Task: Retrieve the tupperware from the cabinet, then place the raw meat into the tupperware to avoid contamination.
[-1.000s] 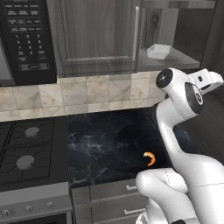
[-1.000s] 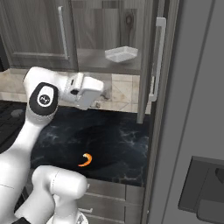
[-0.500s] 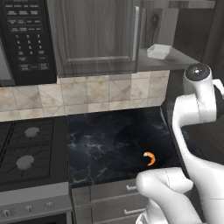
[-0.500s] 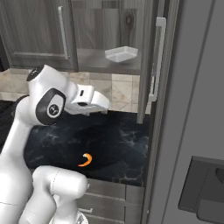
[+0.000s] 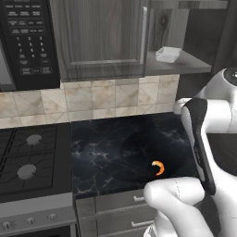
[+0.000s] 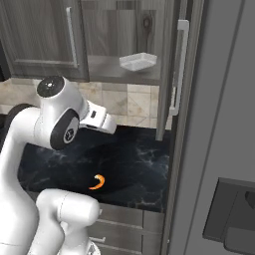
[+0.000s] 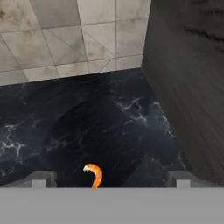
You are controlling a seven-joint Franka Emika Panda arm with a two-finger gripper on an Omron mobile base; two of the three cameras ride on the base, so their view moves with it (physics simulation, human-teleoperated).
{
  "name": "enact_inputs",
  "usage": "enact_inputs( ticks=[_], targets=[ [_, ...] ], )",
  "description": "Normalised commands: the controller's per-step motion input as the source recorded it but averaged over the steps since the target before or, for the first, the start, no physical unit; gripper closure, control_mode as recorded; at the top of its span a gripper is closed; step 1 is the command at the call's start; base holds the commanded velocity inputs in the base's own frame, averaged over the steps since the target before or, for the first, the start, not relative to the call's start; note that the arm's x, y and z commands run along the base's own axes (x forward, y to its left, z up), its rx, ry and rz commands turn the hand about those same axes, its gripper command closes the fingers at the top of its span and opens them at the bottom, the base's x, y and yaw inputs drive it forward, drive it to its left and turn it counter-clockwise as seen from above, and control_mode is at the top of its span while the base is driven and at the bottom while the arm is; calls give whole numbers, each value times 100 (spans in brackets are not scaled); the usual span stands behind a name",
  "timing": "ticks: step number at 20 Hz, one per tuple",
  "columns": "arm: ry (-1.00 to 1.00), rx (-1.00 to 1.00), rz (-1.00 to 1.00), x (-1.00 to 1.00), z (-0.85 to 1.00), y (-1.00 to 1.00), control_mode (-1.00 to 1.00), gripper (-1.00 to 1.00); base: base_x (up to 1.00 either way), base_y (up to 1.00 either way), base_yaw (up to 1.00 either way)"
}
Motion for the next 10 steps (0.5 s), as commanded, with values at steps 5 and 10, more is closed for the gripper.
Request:
enact_inputs(
  ticks=[5,10],
  targets=[
    [-26,37,15,4,-5,38,-100,-100,0,0,0],
    [-40,34,15,0,0,29,-100,-100,0,0,0]
  ],
)
